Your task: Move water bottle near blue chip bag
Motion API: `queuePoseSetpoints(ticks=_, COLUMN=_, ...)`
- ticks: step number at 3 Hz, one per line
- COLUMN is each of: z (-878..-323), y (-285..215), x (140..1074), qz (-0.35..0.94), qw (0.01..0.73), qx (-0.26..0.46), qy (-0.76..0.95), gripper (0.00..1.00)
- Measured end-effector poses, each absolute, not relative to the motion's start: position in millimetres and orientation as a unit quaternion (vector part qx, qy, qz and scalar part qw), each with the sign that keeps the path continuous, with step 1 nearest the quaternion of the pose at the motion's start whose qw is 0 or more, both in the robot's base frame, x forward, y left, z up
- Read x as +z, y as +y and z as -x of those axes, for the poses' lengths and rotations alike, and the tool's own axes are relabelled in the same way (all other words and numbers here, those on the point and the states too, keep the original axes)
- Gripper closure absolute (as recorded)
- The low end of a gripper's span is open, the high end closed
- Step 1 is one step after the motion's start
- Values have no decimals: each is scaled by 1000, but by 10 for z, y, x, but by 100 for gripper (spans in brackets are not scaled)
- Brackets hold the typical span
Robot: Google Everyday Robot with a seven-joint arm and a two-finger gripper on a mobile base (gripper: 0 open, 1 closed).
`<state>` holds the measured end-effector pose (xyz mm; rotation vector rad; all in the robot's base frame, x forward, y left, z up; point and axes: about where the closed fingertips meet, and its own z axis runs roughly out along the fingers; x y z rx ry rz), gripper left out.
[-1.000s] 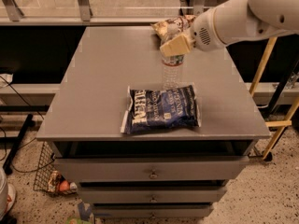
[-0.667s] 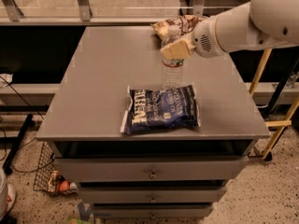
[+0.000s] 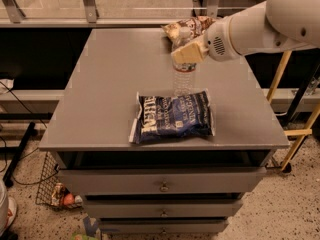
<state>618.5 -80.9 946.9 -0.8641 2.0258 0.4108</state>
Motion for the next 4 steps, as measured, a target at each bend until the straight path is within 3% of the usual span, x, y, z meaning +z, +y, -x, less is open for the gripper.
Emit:
queuePoseSetpoints(ticks=2, z=-6175, y=-784, x=9483, qz=349, qw=436, qx=165, qy=813, gripper=12)
queuePoseSetpoints(ticks=3, z=-6167, y=-764, x=9494, qz=351, qw=436, qx=165, qy=812, gripper=0)
queuePoseSetpoints(ticks=4, z=-6129, y=-854, x=9531, qz=350, qw=438, qx=167, qy=811, gripper=0)
